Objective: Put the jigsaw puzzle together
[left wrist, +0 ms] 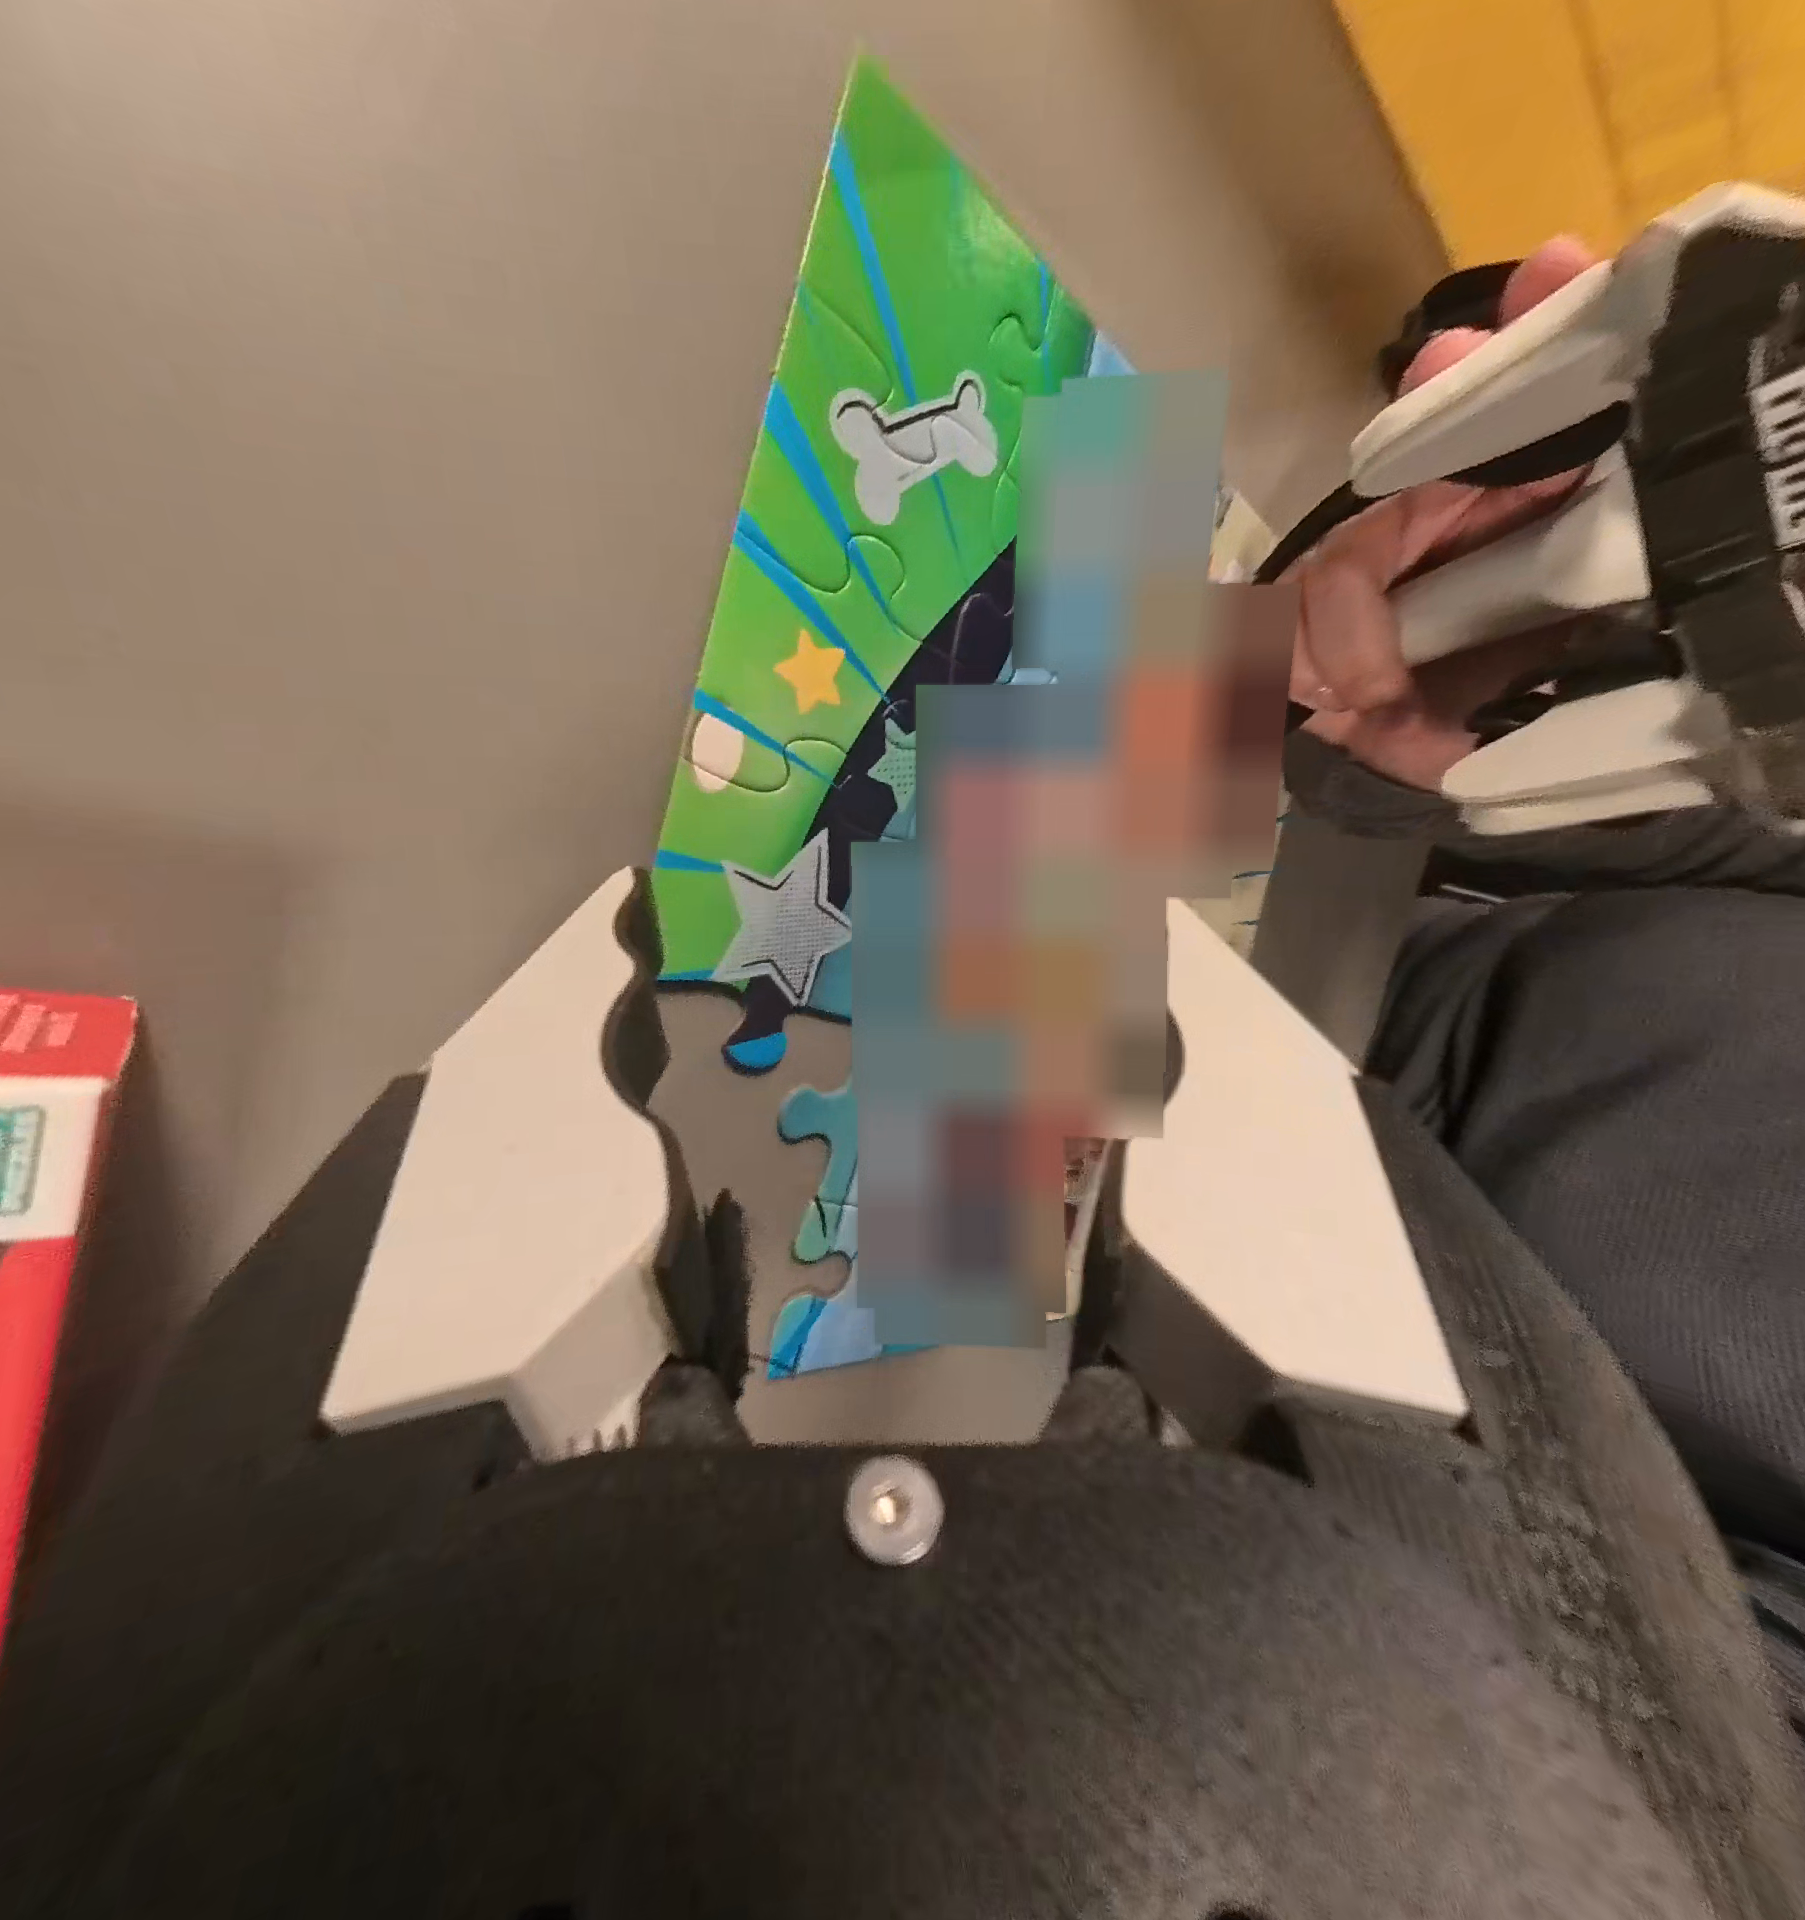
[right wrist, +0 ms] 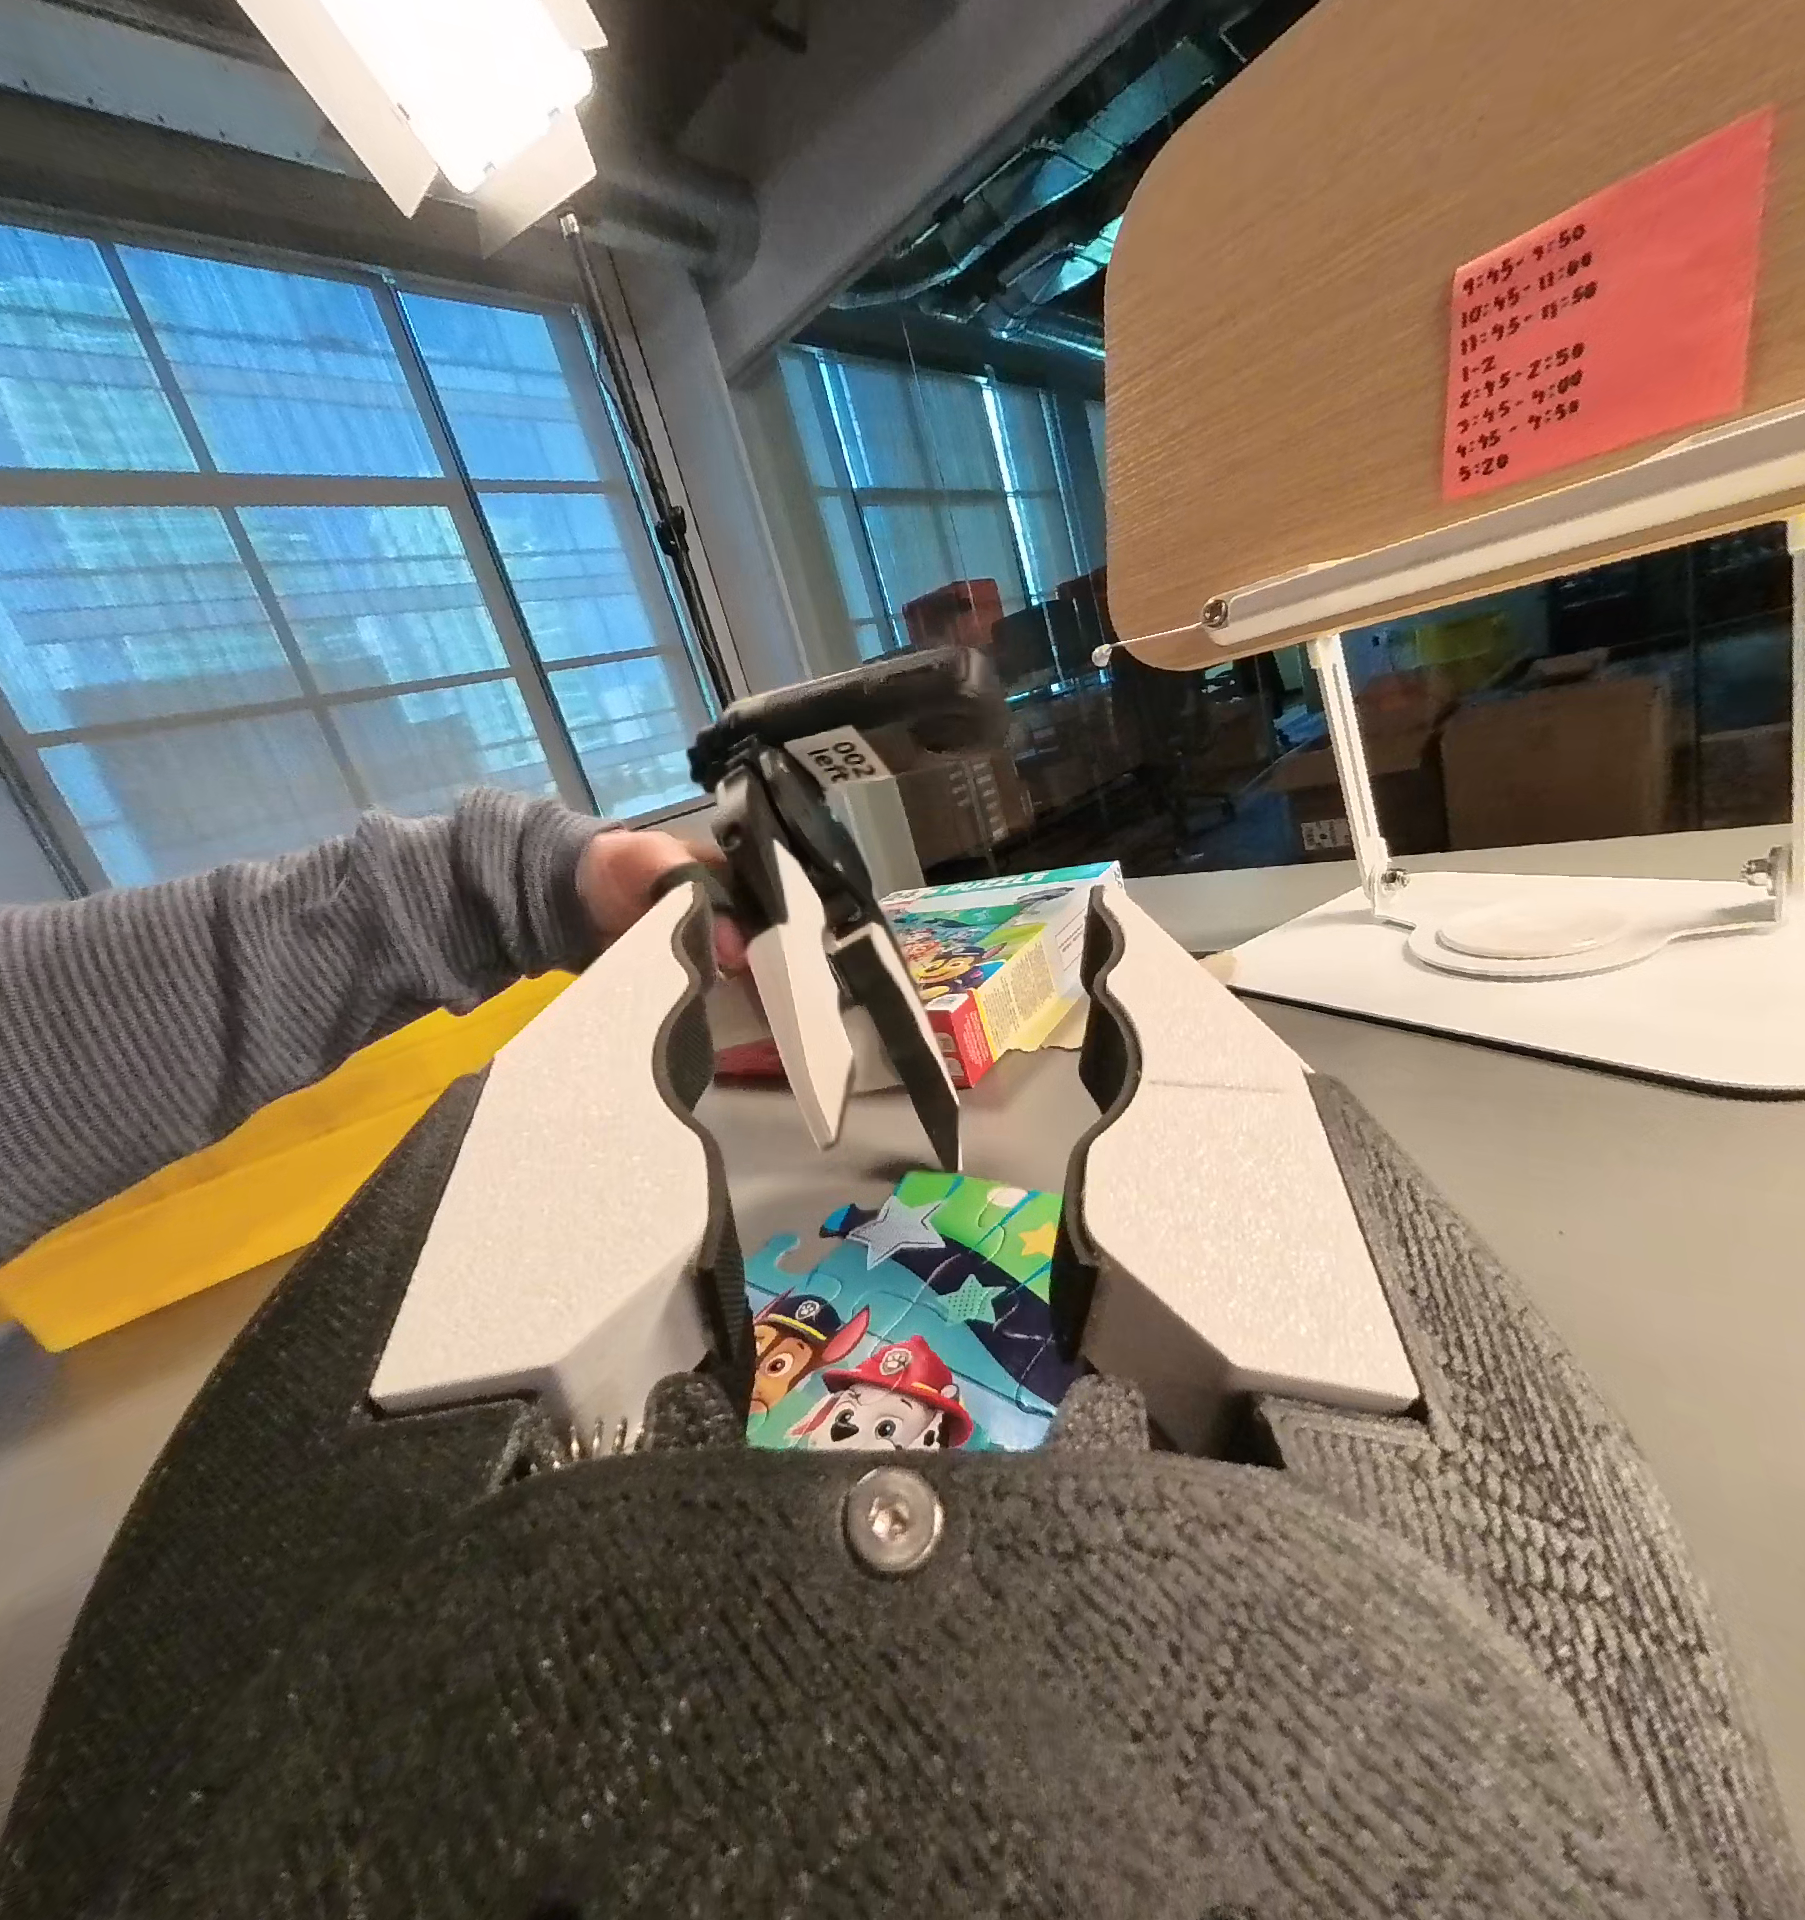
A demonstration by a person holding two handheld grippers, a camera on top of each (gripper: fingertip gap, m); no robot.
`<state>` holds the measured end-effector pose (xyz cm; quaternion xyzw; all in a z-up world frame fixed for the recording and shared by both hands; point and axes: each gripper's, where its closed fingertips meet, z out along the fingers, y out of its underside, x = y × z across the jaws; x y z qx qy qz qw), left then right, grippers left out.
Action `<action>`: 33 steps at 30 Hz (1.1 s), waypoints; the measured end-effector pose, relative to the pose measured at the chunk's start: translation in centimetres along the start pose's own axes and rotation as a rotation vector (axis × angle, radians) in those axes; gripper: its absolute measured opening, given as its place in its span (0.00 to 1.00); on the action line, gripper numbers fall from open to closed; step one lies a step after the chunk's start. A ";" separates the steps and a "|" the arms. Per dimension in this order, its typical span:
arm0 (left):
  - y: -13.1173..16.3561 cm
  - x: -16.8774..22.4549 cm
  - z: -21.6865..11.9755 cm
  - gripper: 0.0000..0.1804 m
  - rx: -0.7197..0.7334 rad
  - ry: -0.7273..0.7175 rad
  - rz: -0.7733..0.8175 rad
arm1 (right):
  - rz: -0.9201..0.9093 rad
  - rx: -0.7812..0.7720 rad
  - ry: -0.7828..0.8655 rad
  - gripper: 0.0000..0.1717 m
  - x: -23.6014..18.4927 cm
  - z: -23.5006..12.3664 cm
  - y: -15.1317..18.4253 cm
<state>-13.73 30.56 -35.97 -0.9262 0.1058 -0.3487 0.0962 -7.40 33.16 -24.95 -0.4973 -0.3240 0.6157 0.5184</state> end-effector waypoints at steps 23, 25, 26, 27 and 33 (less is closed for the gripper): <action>-0.8 -1.4 0.7 0.44 0.047 -0.223 0.201 | 0.008 0.016 0.007 0.41 0.2 -0.1 -0.3; -1.2 -1.8 0.9 0.42 0.037 -0.258 0.224 | 0.007 0.022 0.011 0.41 0.3 -0.2 -0.4; -1.4 -1.5 1.1 0.42 0.041 -0.237 0.221 | 0.008 0.024 0.012 0.41 0.3 -0.2 -0.4; -1.6 -1.1 1.3 0.42 0.046 -0.208 0.213 | 0.008 0.026 0.014 0.41 0.3 -0.3 -0.4; -2.0 0.6 1.5 0.47 0.027 -0.036 0.083 | 0.009 0.037 0.024 0.41 0.5 -0.4 -0.6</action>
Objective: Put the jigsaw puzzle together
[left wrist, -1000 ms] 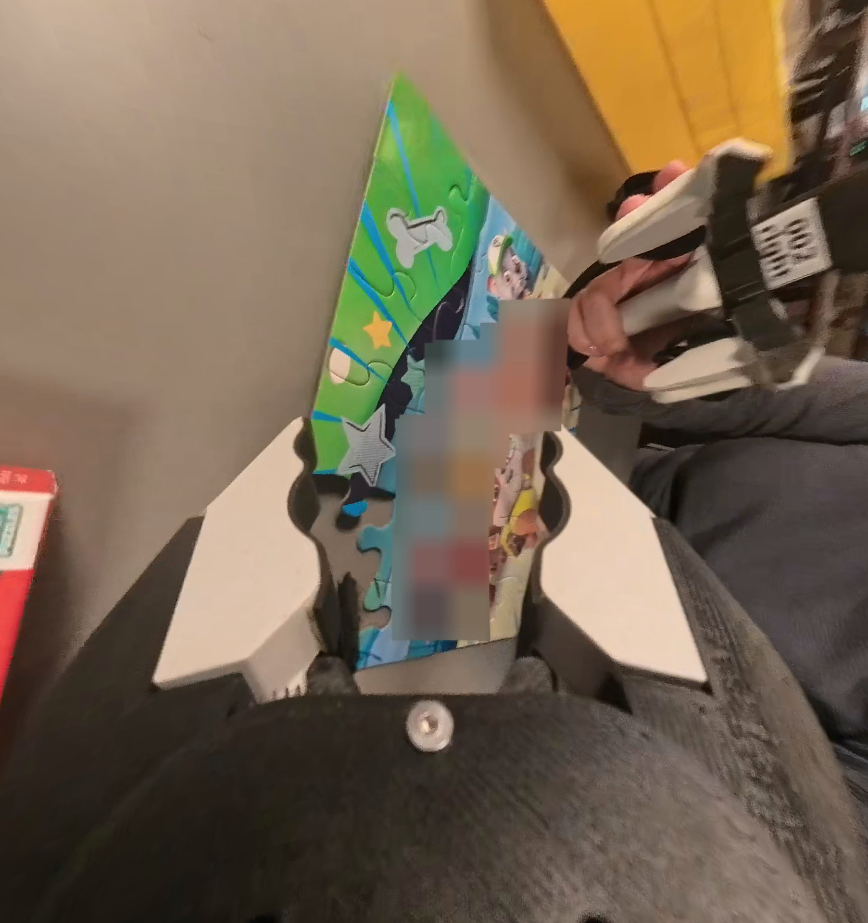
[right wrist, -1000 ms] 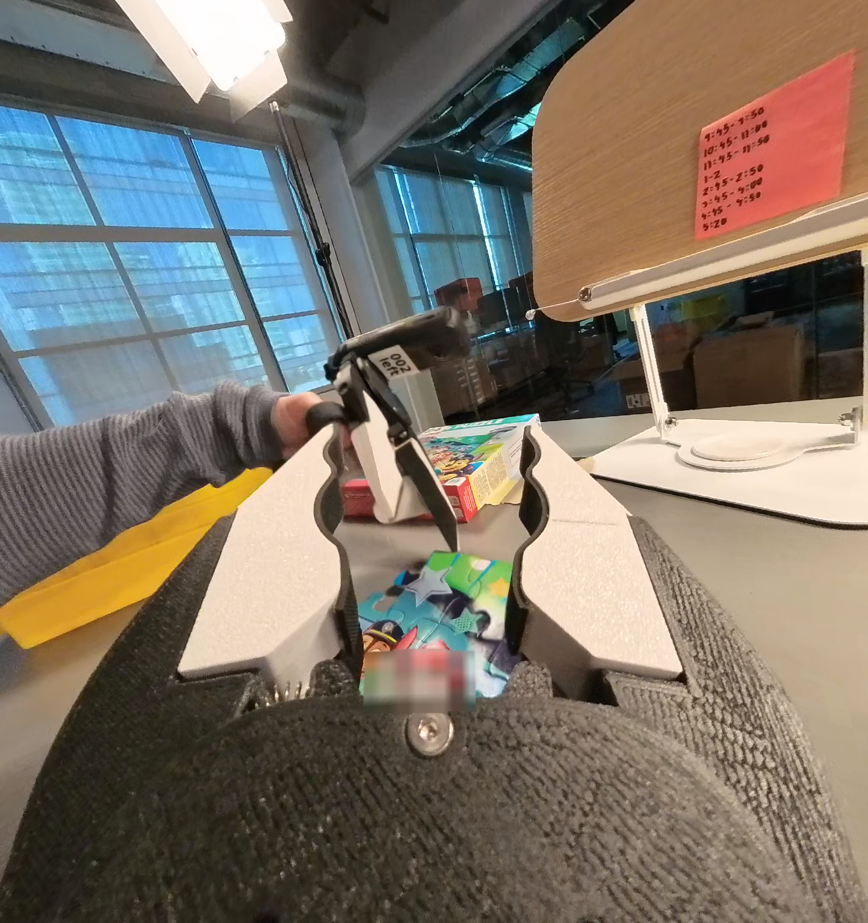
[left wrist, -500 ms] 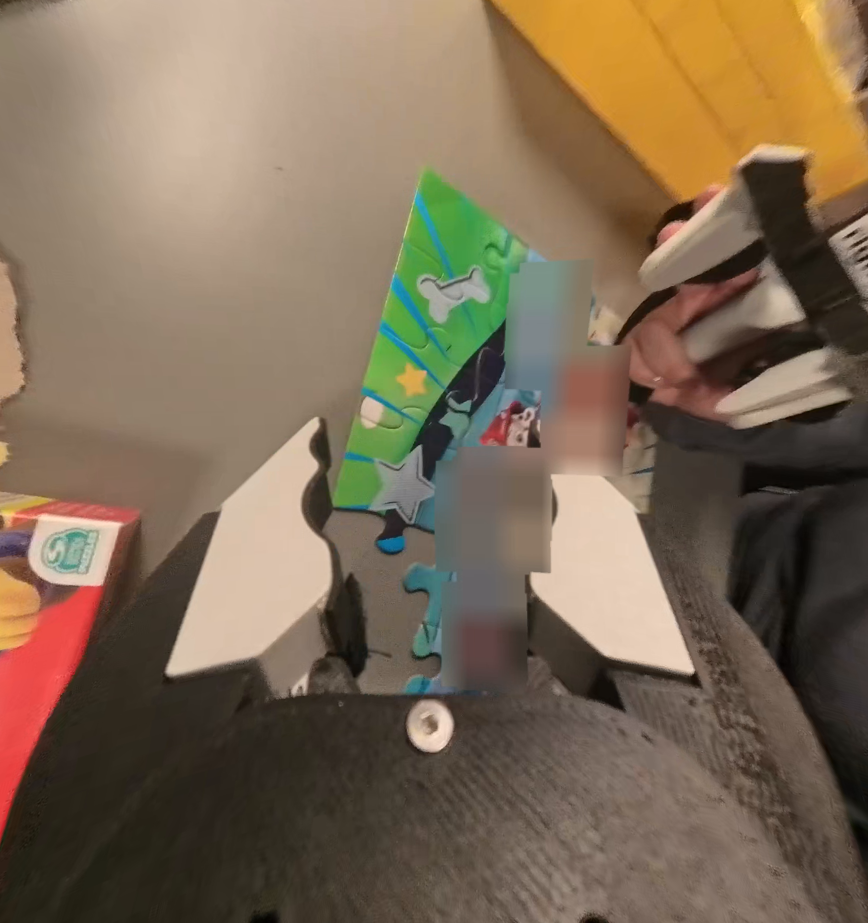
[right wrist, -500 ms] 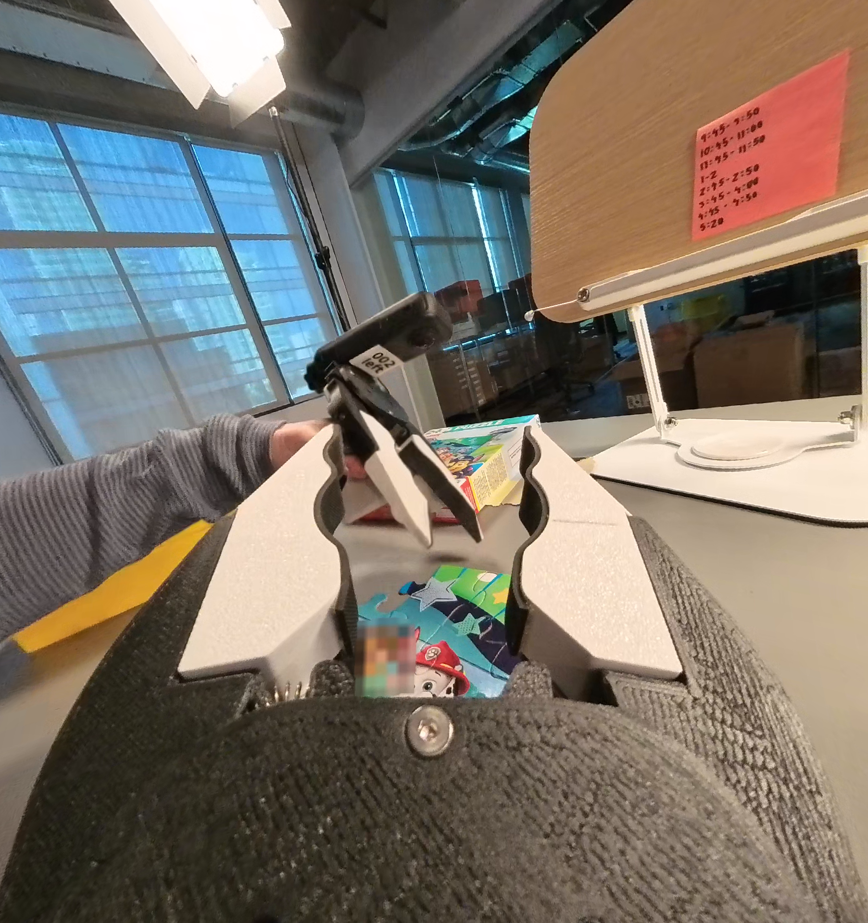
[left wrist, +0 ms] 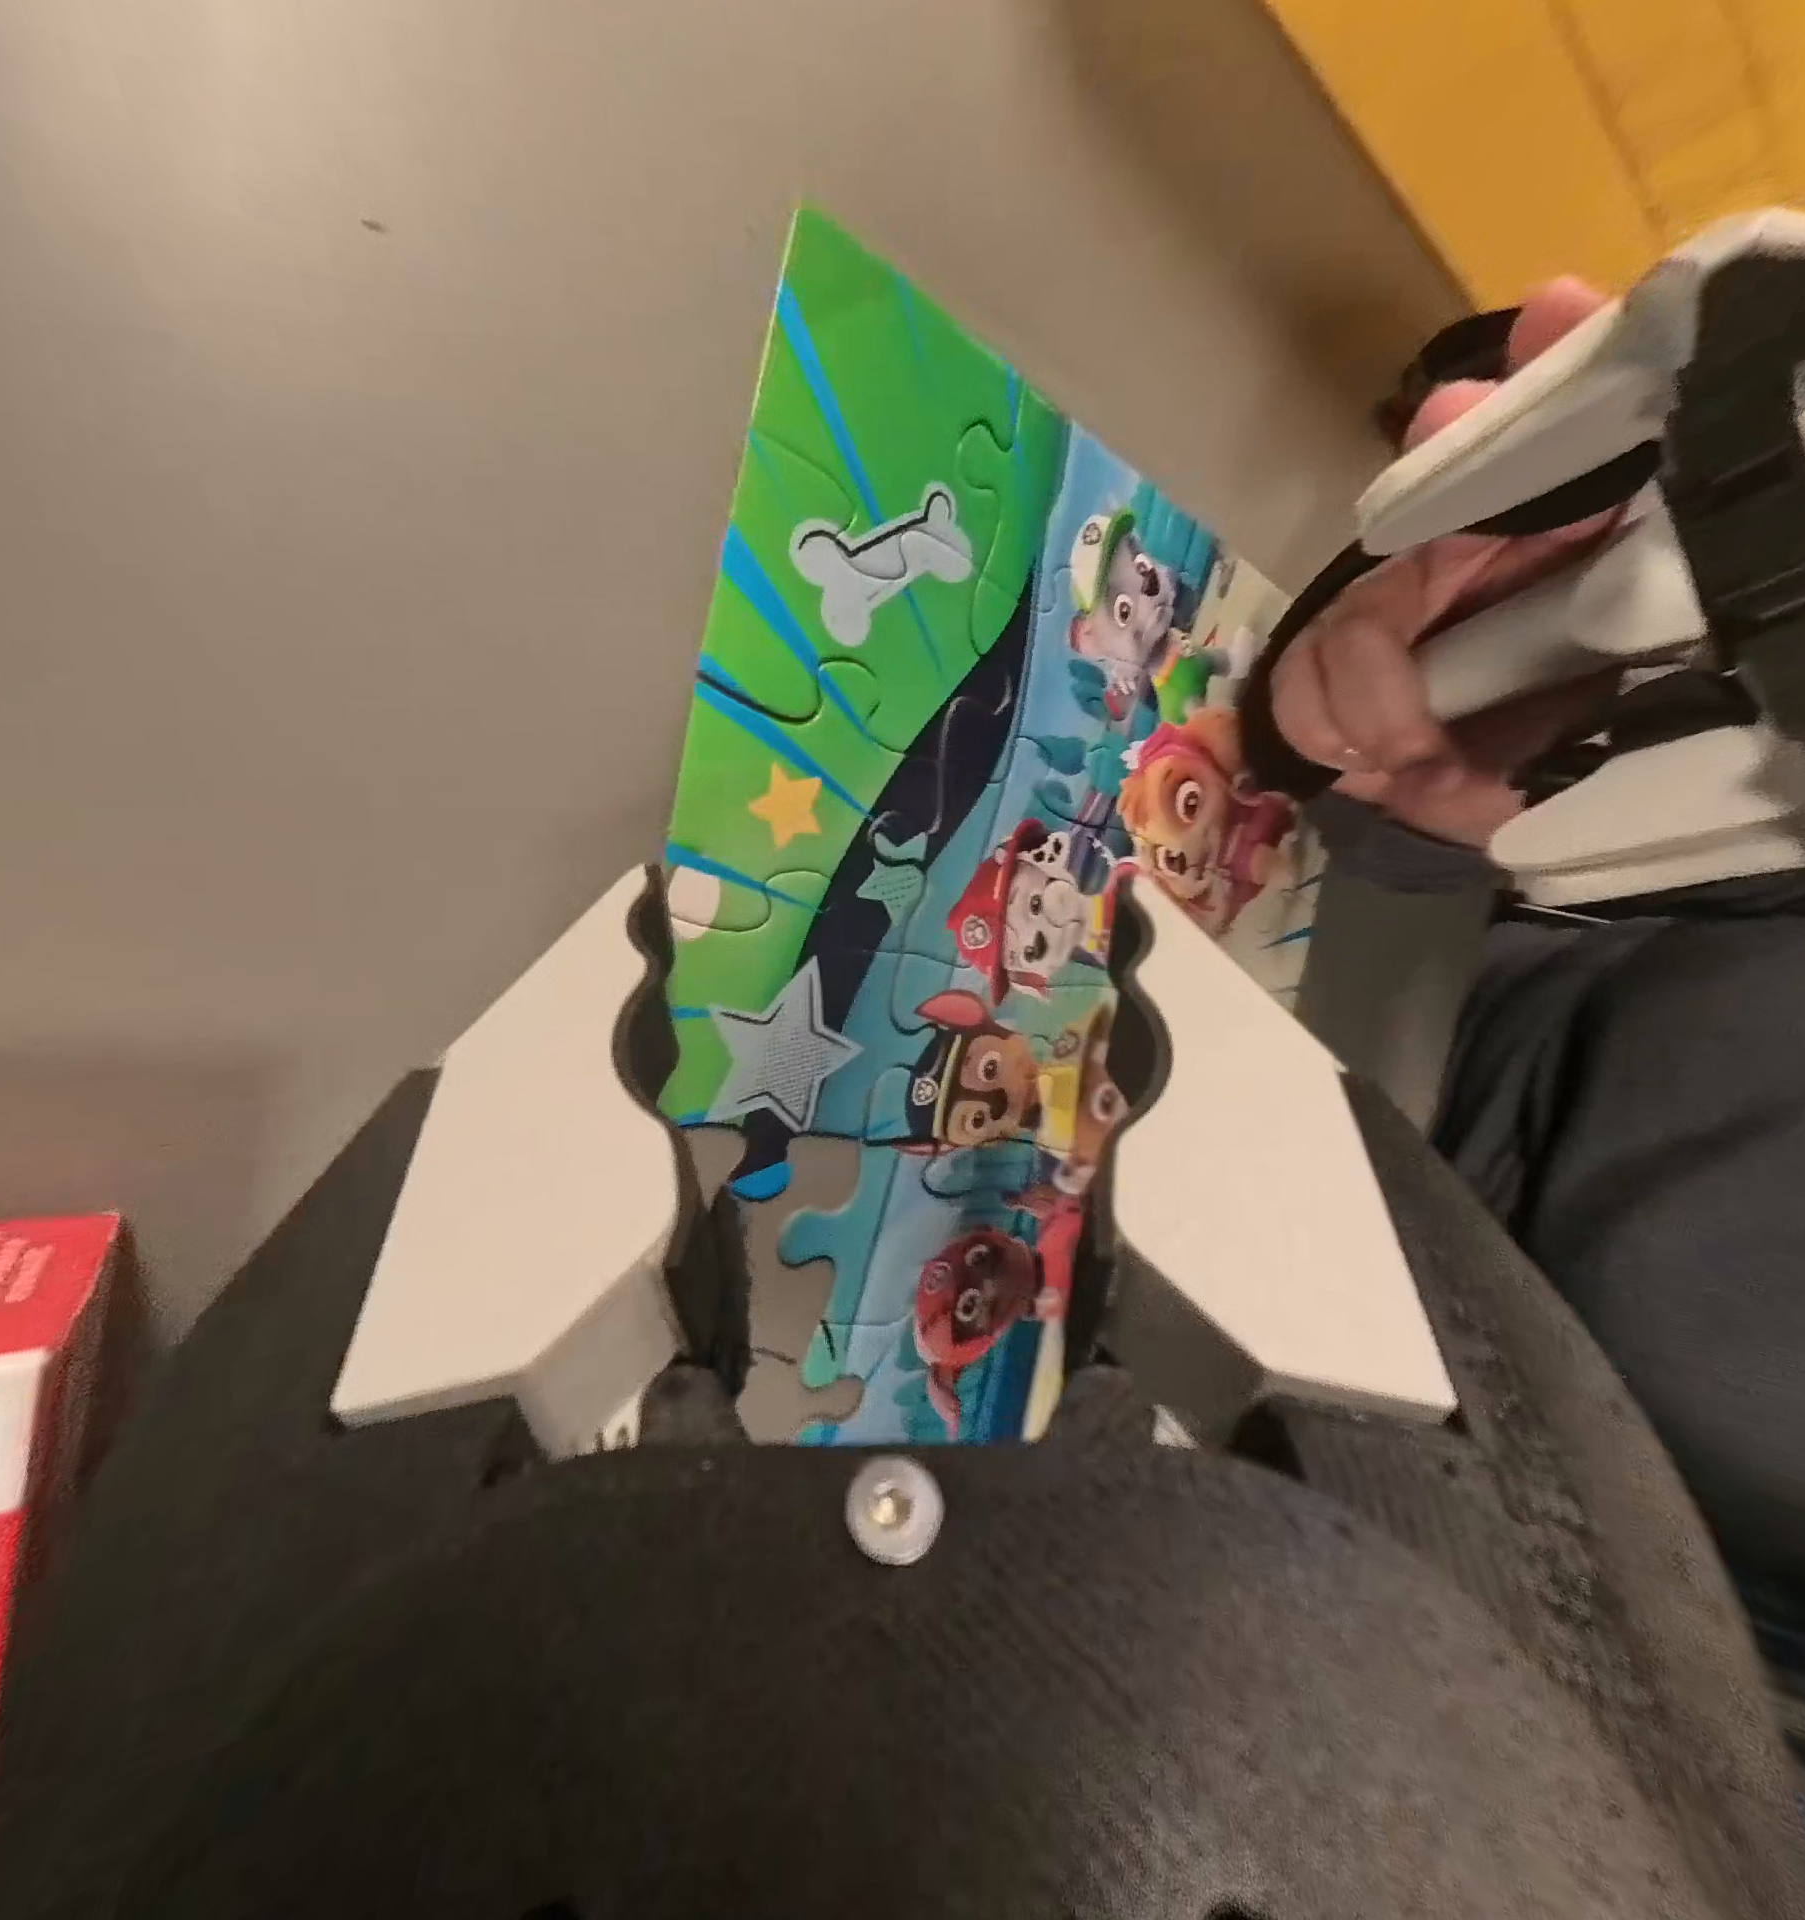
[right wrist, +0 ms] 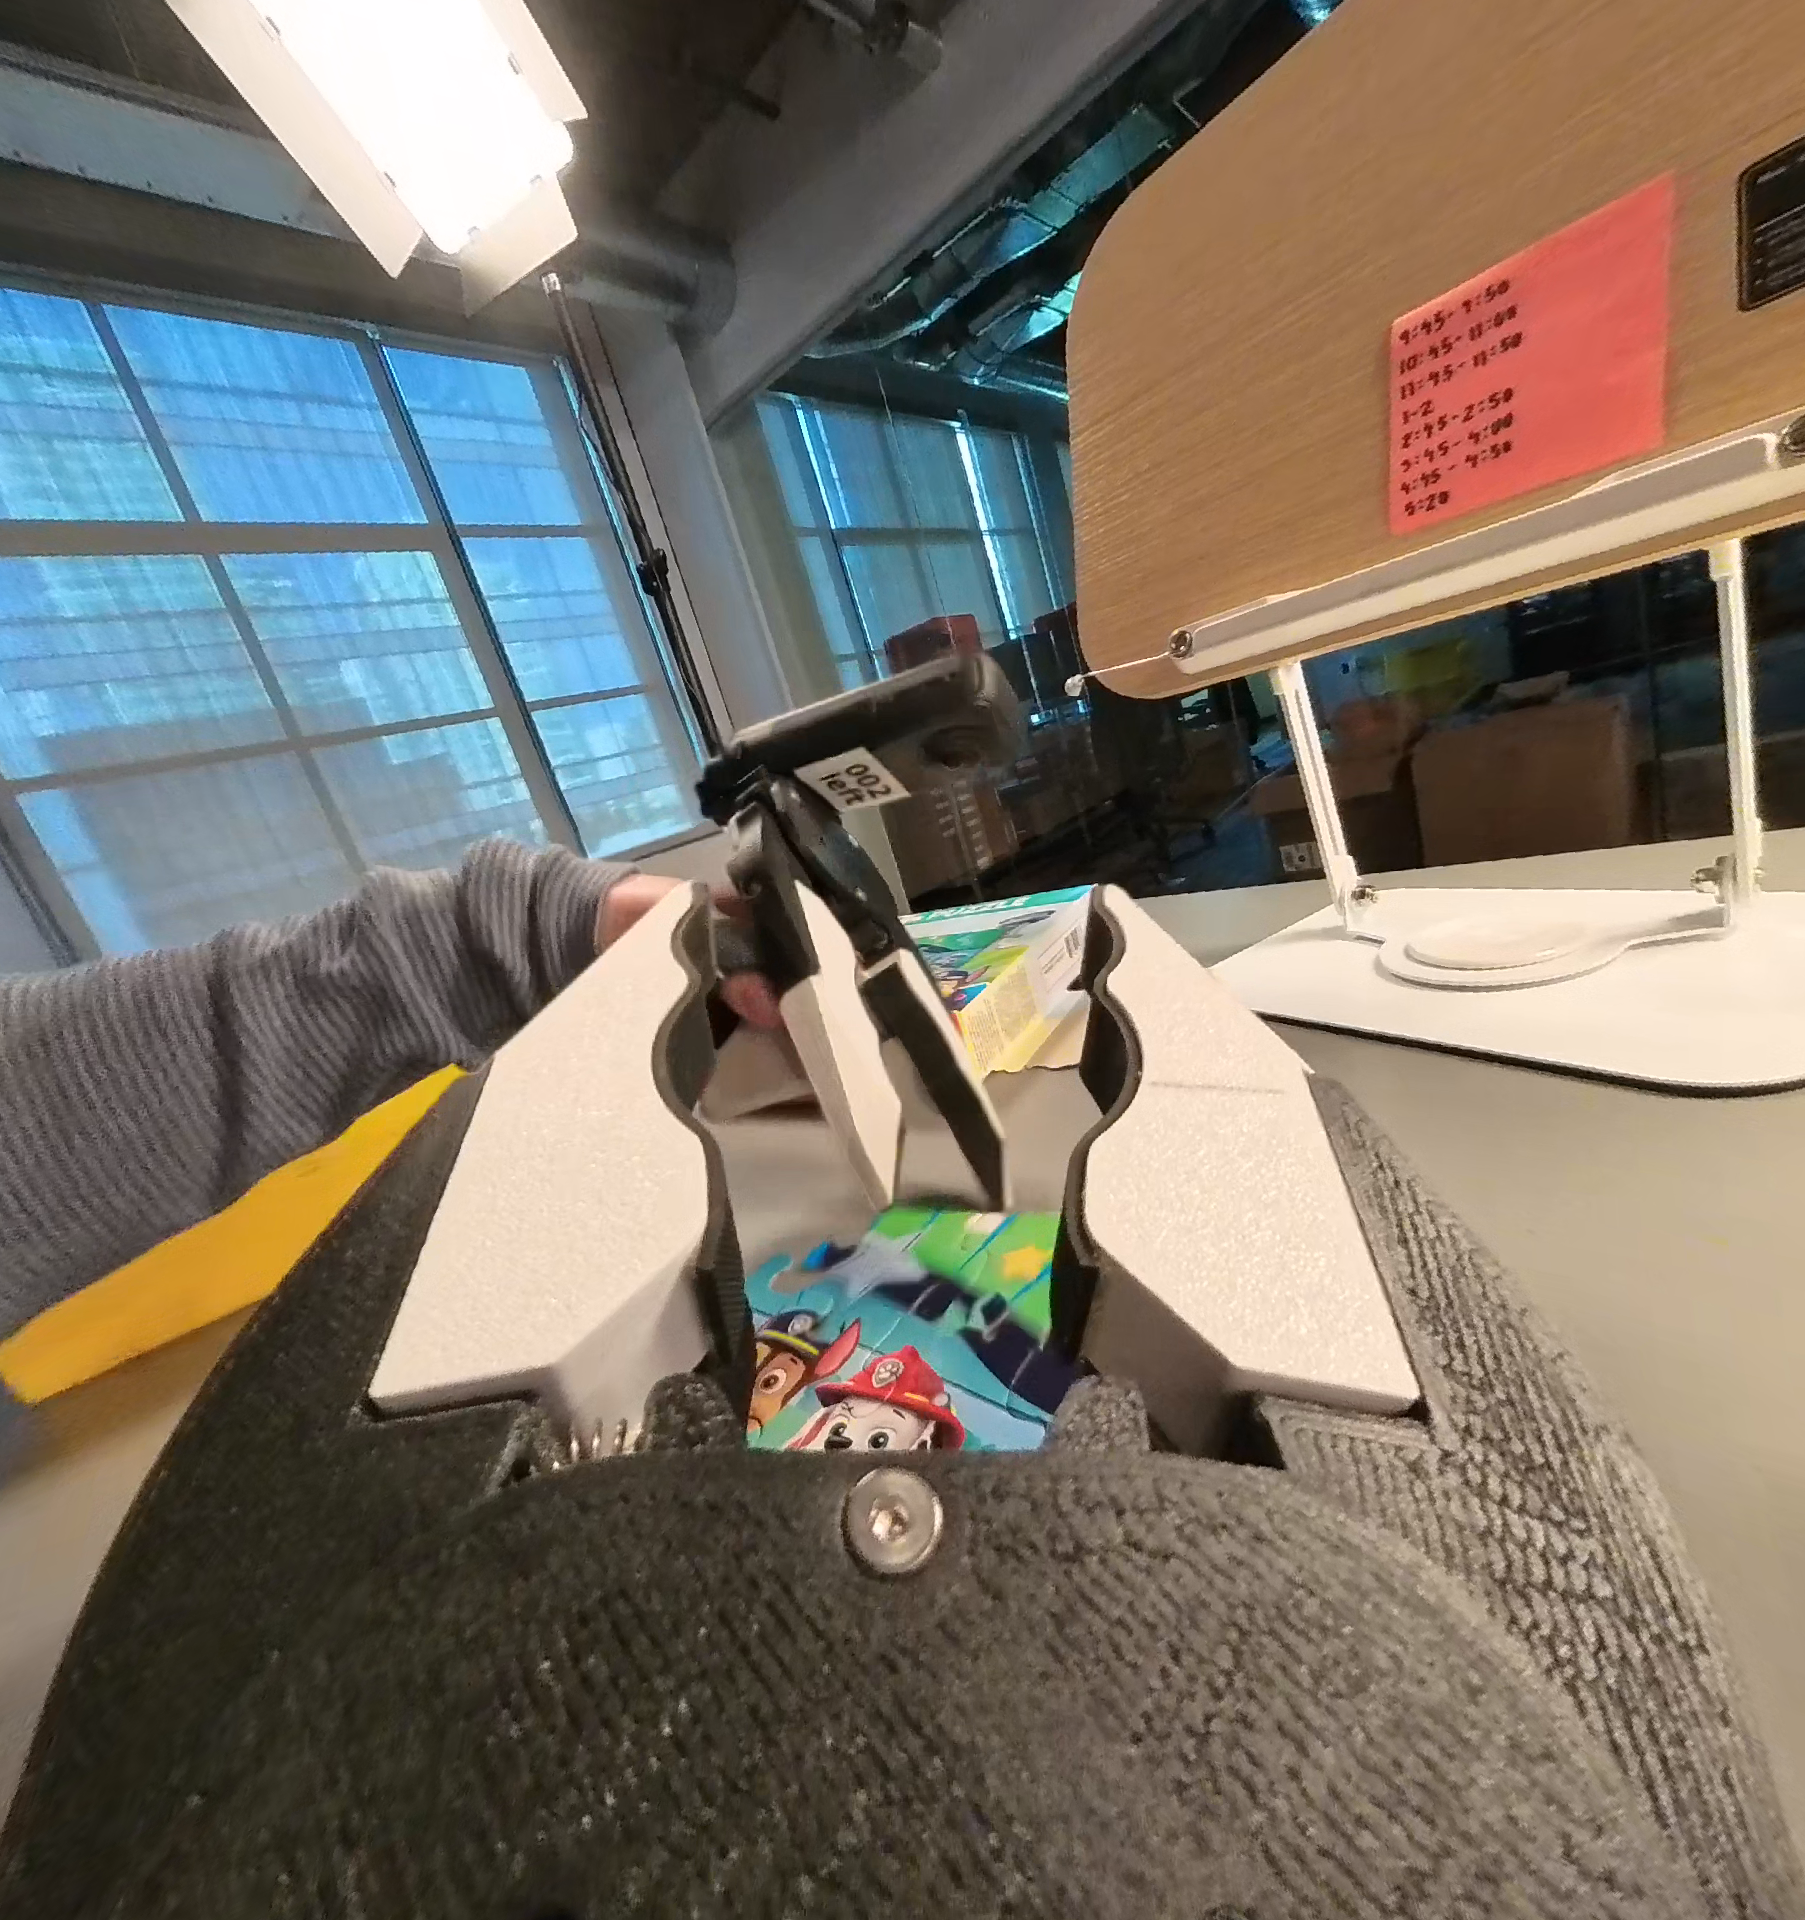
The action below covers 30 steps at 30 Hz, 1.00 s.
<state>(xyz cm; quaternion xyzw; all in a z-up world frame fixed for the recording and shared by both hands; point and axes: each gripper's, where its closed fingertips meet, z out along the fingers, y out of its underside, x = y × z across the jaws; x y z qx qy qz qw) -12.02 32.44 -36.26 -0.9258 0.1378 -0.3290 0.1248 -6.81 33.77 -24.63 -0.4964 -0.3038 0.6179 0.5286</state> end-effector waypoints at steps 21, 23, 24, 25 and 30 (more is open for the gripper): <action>0.9 -3.0 -0.1 0.33 -0.046 -0.362 0.275 | 0.017 0.010 0.004 0.41 0.2 -0.1 -0.2; 0.8 -3.6 -0.1 0.38 -0.062 -0.443 0.339 | 0.017 0.011 0.004 0.41 0.2 -0.1 -0.2; 0.8 -3.9 0.0 0.41 -0.072 -0.484 0.367 | 0.016 0.011 0.004 0.41 0.2 -0.1 -0.2; 0.5 -3.9 -0.1 0.43 -0.060 -0.508 0.385 | 0.016 0.011 0.003 0.41 0.2 -0.1 -0.2; -0.3 -5.7 -1.8 0.49 -0.054 -0.692 0.381 | 0.013 0.010 0.002 0.41 0.1 -0.1 -0.2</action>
